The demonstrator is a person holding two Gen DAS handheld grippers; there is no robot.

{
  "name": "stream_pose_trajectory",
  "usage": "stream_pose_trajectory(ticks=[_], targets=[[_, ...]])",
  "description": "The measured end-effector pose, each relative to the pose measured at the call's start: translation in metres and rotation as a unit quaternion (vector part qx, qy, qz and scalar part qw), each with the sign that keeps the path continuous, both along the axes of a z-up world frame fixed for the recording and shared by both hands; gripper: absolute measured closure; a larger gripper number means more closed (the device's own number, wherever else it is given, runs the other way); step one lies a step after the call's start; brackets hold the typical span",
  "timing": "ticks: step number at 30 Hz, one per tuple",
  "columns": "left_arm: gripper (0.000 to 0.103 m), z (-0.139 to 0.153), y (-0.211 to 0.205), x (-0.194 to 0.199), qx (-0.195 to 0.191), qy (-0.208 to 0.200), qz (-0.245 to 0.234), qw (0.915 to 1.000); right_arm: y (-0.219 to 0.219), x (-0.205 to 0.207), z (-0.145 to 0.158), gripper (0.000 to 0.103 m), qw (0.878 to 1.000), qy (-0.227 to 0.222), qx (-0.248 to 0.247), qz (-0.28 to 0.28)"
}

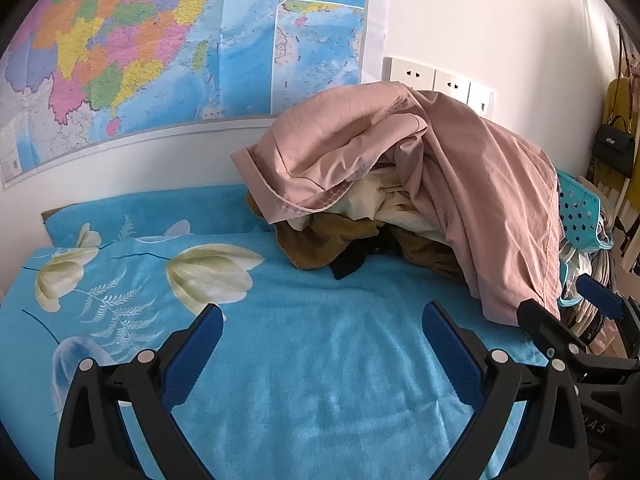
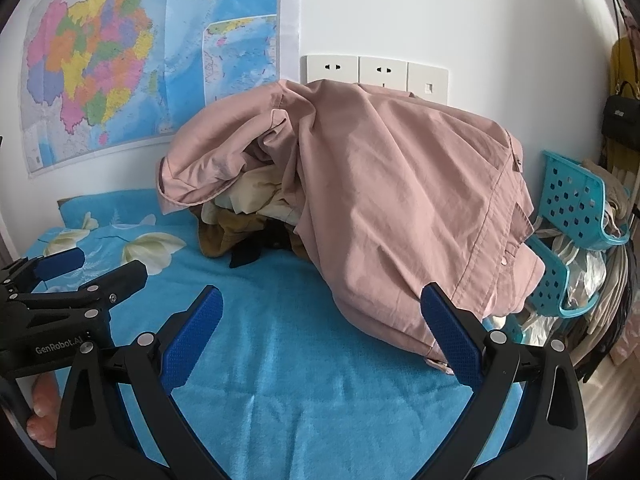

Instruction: Fold large clothes

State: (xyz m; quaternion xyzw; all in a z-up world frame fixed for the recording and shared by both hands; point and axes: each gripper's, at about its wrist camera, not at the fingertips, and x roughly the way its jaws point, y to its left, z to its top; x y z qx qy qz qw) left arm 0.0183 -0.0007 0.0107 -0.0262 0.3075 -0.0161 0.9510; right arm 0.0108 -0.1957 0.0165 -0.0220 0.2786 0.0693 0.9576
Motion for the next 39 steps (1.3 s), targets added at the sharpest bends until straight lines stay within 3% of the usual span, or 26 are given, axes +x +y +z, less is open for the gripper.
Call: stream_pose_trajectory(ticks=[8, 14, 19, 24, 26, 27, 28, 29, 31, 34, 36, 39], targets=[[0.006, -0.005, 0.011, 0.023, 0.003, 0.016, 0.014, 0.9998, 0.006, 0.034, 0.007, 0.005, 0.999, -0.004, -0.03, 0.021], [0.006, -0.007, 0.033, 0.052, 0.017, 0.02, 0.04, 0.9989, 0.026, 0.087, 0.019, 0.005, 0.995, -0.026, -0.092, 0.039], [0.006, -0.007, 0.05, 0.071, 0.027, 0.019, 0.055, 0.998, 0.067, 0.137, 0.026, 0.005, 0.98, -0.05, -0.17, 0.093], [0.006, -0.014, 0.069, 0.086, 0.031, 0.03, 0.072, 0.9965, 0.107, 0.182, 0.013, 0.007, 0.953, -0.064, -0.272, 0.119], [0.006, -0.017, 0.076, 0.089, 0.032, 0.034, 0.077, 0.9959, 0.12, 0.194, 0.008, 0.013, 0.943, -0.073, -0.296, 0.136], [0.006, -0.02, 0.082, 0.092, 0.032, 0.039, 0.08, 0.9955, 0.123, 0.198, 0.008, 0.035, 0.939, -0.073, -0.304, 0.141], [0.006, -0.022, 0.086, 0.095, 0.032, 0.043, 0.083, 0.9951, 0.127, 0.205, 0.006, 0.066, 0.935, -0.065, -0.313, 0.151], [0.006, -0.023, 0.088, 0.096, 0.034, 0.044, 0.085, 0.9948, 0.128, 0.208, 0.006, 0.071, 0.935, -0.057, -0.315, 0.152], [0.006, -0.025, 0.095, 0.1, 0.044, 0.045, 0.09, 0.994, 0.118, 0.211, 0.02, 0.087, 0.946, -0.042, -0.274, 0.167], [0.006, -0.026, 0.104, 0.107, 0.059, 0.043, 0.096, 0.9927, 0.092, 0.198, 0.054, 0.094, 0.96, -0.054, -0.215, 0.169], [0.006, -0.024, 0.11, 0.111, 0.058, 0.04, 0.096, 0.9929, 0.063, 0.185, 0.089, 0.096, 0.972, -0.07, -0.148, 0.169], [0.006, -0.014, 0.109, 0.115, 0.061, 0.012, 0.083, 0.9946, 0.021, 0.167, 0.143, 0.097, 0.979, -0.099, -0.067, 0.162]])
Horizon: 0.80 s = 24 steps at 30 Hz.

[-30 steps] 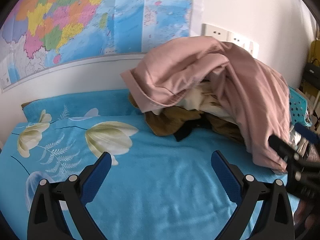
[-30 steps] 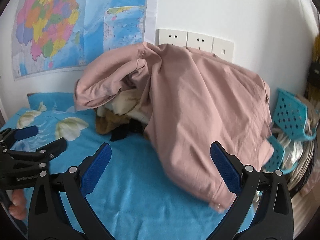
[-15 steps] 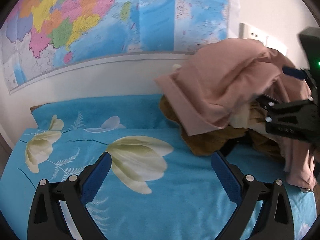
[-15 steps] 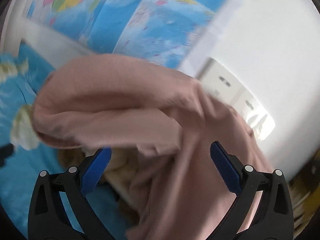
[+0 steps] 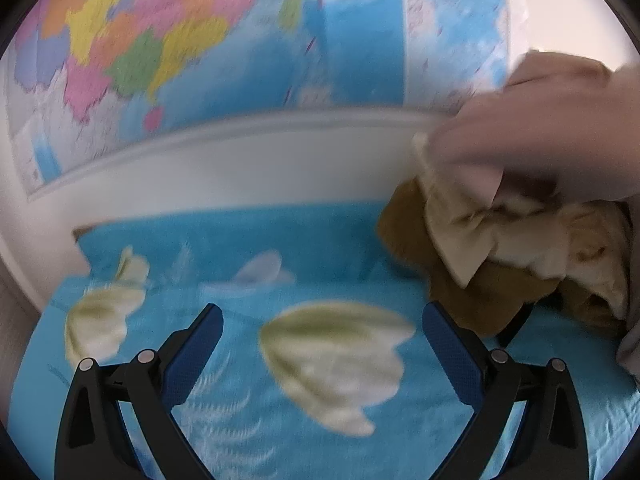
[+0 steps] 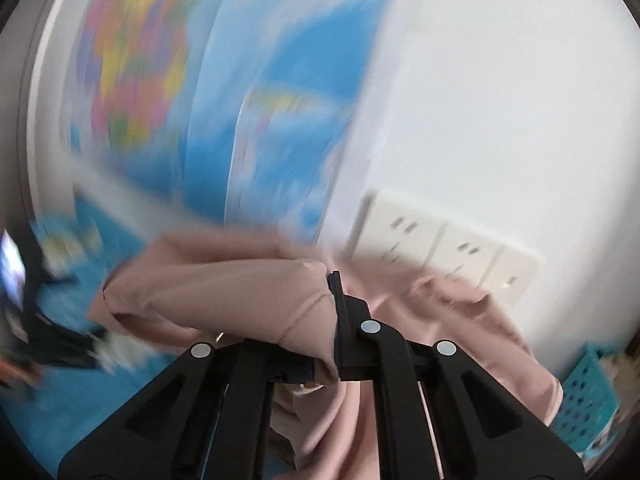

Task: Fold large clothes
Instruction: 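Grasp the pink jacket with both grippers and lift it off the heap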

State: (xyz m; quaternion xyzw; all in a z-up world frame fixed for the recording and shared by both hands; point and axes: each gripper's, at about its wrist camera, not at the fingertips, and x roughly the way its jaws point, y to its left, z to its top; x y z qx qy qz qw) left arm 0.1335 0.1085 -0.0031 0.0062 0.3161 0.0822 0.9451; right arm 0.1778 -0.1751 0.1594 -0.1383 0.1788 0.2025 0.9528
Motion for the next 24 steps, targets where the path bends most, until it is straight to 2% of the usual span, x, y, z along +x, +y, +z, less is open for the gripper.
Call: stream_pose_trajectory(ticks=[3, 6, 10, 12, 15, 18, 19, 21, 22, 24], targets=[[0.006, 0.017, -0.013, 0.002, 0.007, -0.041, -0.039, 0.9984, -0.028, -0.017, 0.041, 0.097, 0.999, -0.027, 0.047, -0.003], [0.006, 0.032, -0.034, 0.005, 0.006, -0.083, -0.097, 0.9918, -0.052, -0.023, 0.065, 0.097, 0.995, -0.04, 0.087, -0.007], [0.006, 0.042, -0.06, 0.019, -0.021, -0.118, -0.186, 0.9752, -0.066, -0.026, 0.086, 0.097, 0.994, -0.041, 0.097, -0.014], [0.006, 0.041, -0.07, 0.028, -0.024, -0.136, -0.211, 0.9677, -0.071, -0.024, 0.093, 0.097, 0.993, -0.039, 0.107, -0.016], [0.006, 0.041, -0.08, 0.041, -0.022, -0.155, -0.218, 0.9633, -0.084, -0.035, 0.109, 0.097, 0.989, -0.06, 0.131, -0.016], [0.006, 0.049, -0.092, 0.052, -0.036, -0.172, -0.26, 0.9493, -0.09, -0.033, 0.118, 0.097, 0.987, -0.063, 0.145, -0.016], [0.006, 0.055, -0.099, 0.054, -0.036, -0.186, -0.281, 0.9409, -0.092, -0.031, 0.119, 0.097, 0.988, -0.058, 0.144, -0.016], [0.006, 0.062, -0.113, 0.058, -0.02, -0.21, -0.293, 0.9327, -0.092, -0.028, 0.119, 0.097, 0.989, -0.054, 0.138, -0.017], [0.006, 0.065, -0.122, 0.061, -0.012, -0.219, -0.309, 0.9256, -0.092, -0.028, 0.118, 0.097, 0.989, -0.056, 0.136, -0.016], [0.012, 0.067, -0.135, 0.065, 0.003, -0.227, -0.325, 0.918, -0.093, -0.028, 0.117, 0.097, 0.989, -0.055, 0.14, -0.014]])
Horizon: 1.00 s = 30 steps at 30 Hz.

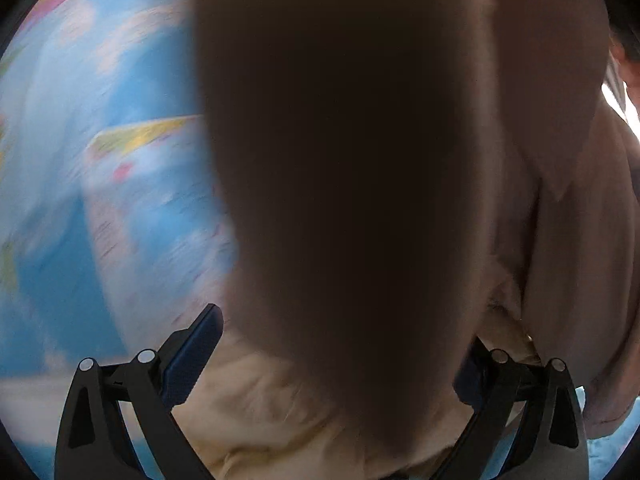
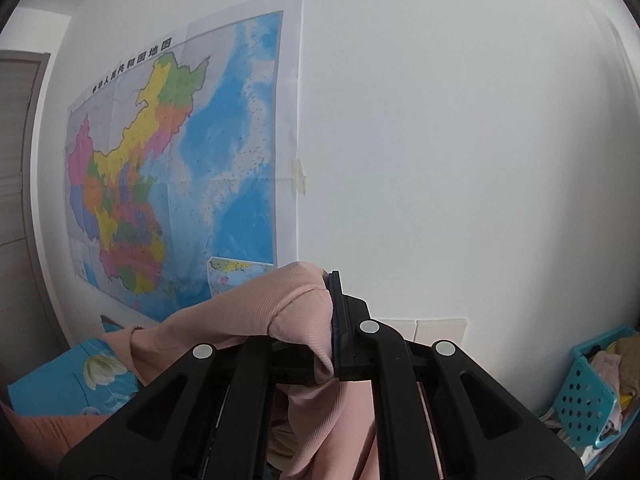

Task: Fold large clothes
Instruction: 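Grasp the pink jacket with both grippers and lift it off the heap, then hold the pink jacket up with both grippers and shake it out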

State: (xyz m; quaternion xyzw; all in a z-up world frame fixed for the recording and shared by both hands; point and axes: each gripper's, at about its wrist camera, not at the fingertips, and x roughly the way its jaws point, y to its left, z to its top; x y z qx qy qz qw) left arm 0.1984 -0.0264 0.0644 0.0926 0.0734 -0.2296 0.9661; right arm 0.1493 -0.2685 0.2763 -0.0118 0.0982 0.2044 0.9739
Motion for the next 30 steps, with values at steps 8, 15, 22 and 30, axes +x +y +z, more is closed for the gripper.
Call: stream_pose_trajectory(ticks=[8, 15, 22, 30], targets=[[0.094, 0.042, -0.003, -0.004, -0.041, -0.012, 0.007, 0.999, -0.016, -0.025, 0.026, 0.097, 1.0, -0.026, 0.013, -0.005], [0.095, 0.153, 0.033, -0.082, -0.113, -0.108, -0.001, 0.9877, -0.019, -0.116, 0.118, 0.097, 0.991, -0.136, 0.016, 0.006], [0.095, 0.215, 0.101, -0.185, -0.126, -0.162, 0.036, 0.9781, -0.009, -0.2, 0.17, 0.098, 0.983, -0.178, 0.026, 0.044], [0.095, 0.214, 0.162, -0.323, -0.079, -0.175, 0.144, 0.9706, 0.016, -0.231, 0.128, 0.097, 0.982, -0.106, 0.054, 0.148]])
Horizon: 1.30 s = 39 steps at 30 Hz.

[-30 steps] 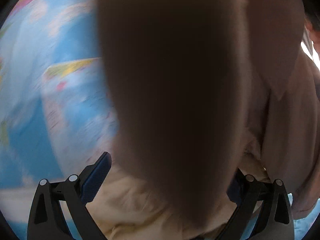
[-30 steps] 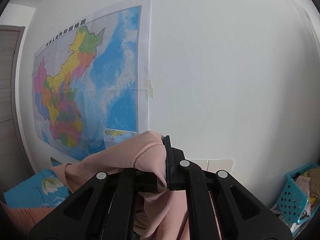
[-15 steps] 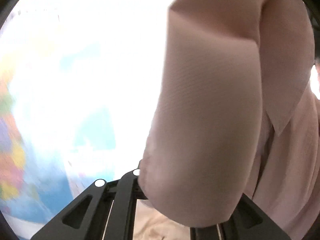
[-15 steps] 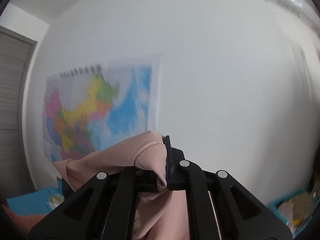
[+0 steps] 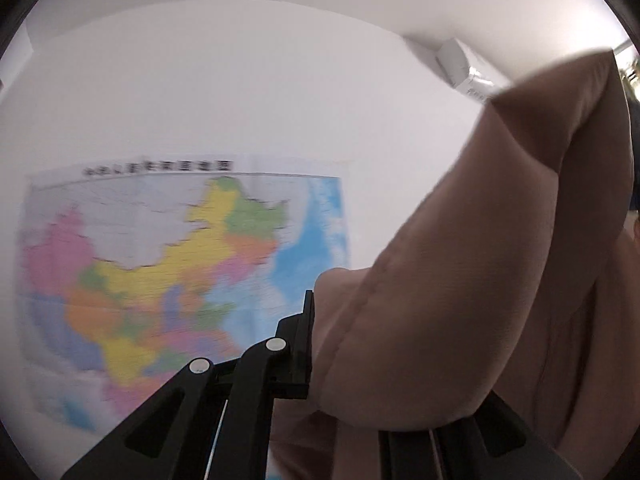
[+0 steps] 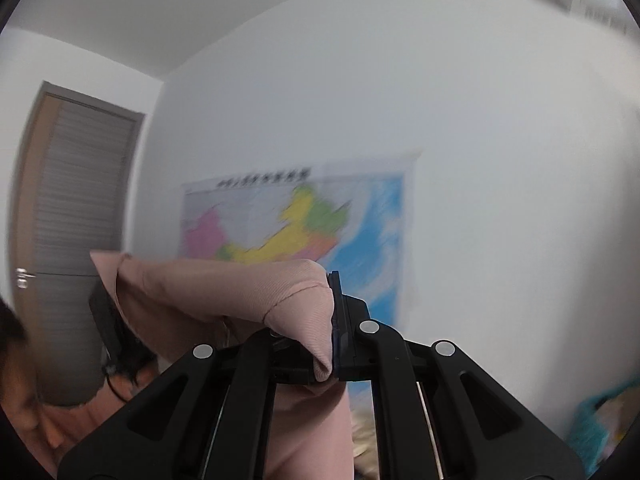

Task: Fold large clothes
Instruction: 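Hold the pink jacket up with both grippers and shake it out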

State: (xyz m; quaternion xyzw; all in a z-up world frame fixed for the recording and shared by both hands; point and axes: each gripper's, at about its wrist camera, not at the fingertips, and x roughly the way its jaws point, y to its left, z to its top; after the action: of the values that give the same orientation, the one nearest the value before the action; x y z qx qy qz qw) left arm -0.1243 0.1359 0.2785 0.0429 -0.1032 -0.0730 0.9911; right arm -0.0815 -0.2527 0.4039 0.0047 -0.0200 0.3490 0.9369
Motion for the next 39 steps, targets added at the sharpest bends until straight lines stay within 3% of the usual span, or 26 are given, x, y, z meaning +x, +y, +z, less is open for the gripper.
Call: stream_pose_trajectory(ticks=[6, 9, 11, 14, 17, 19, 21, 22, 24, 25, 28, 31, 33, 36, 39], targets=[[0.095, -0.007, 0.023, -0.09, 0.01, -0.014, 0.044, 0.9989, 0.028, -0.019, -0.043, 0.097, 0.994, 0.061, 0.007, 0.095], [0.095, 0.018, 0.026, -0.109, 0.009, -0.004, 0.039, 0.9992, 0.04, -0.042, -0.051, 0.097, 0.991, 0.052, 0.002, 0.127], [0.095, 0.016, 0.031, -0.125, 0.019, -0.001, 0.049, 0.9986, 0.041, -0.045, -0.053, 0.097, 0.988, 0.052, 0.011, 0.144], [0.095, 0.01, 0.024, -0.11, 0.015, 0.049, 0.06, 0.9968, 0.044, -0.026, -0.064, 0.096, 0.986, 0.08, 0.016, 0.146], [0.094, -0.017, 0.027, -0.059, -0.001, 0.146, 0.074, 0.9864, 0.066, 0.038, -0.09, 0.095, 0.977, 0.163, 0.009, 0.141], [0.094, -0.047, 0.036, -0.003, -0.009, 0.218, 0.109, 0.9698, 0.084, 0.091, -0.12, 0.094, 0.967, 0.225, -0.005, 0.119], [0.094, -0.082, 0.043, 0.048, -0.006, 0.275, 0.133, 0.952, 0.106, 0.149, -0.166, 0.094, 0.95, 0.295, -0.027, 0.097], [0.094, -0.108, 0.049, 0.081, -0.01, 0.314, 0.147, 0.9379, 0.113, 0.169, -0.19, 0.094, 0.942, 0.323, -0.032, 0.082], [0.094, -0.146, 0.055, 0.126, 0.005, 0.362, 0.158, 0.9185, 0.136, 0.217, -0.247, 0.094, 0.921, 0.382, -0.062, 0.055], [0.094, -0.175, 0.059, 0.154, 0.001, 0.396, 0.169, 0.9023, 0.14, 0.23, -0.27, 0.096, 0.912, 0.403, -0.066, 0.042], [0.094, -0.24, 0.063, 0.209, 0.01, 0.465, 0.177, 0.8675, 0.149, 0.264, -0.34, 0.097, 0.88, 0.467, -0.078, 0.02], [0.094, -0.281, 0.071, 0.245, 0.008, 0.5, 0.179, 0.8475, 0.155, 0.288, -0.376, 0.097, 0.862, 0.499, -0.085, 0.01], [0.093, -0.292, 0.078, 0.261, 0.005, 0.512, 0.165, 0.8431, 0.154, 0.298, -0.386, 0.097, 0.857, 0.507, -0.088, 0.003], [0.087, -0.297, 0.093, 0.275, -0.005, 0.539, 0.145, 0.8298, 0.151, 0.307, -0.393, 0.096, 0.851, 0.517, -0.091, -0.003], [0.066, -0.296, 0.111, 0.276, -0.017, 0.544, 0.114, 0.8315, 0.152, 0.308, -0.398, 0.097, 0.851, 0.517, -0.096, -0.001]])
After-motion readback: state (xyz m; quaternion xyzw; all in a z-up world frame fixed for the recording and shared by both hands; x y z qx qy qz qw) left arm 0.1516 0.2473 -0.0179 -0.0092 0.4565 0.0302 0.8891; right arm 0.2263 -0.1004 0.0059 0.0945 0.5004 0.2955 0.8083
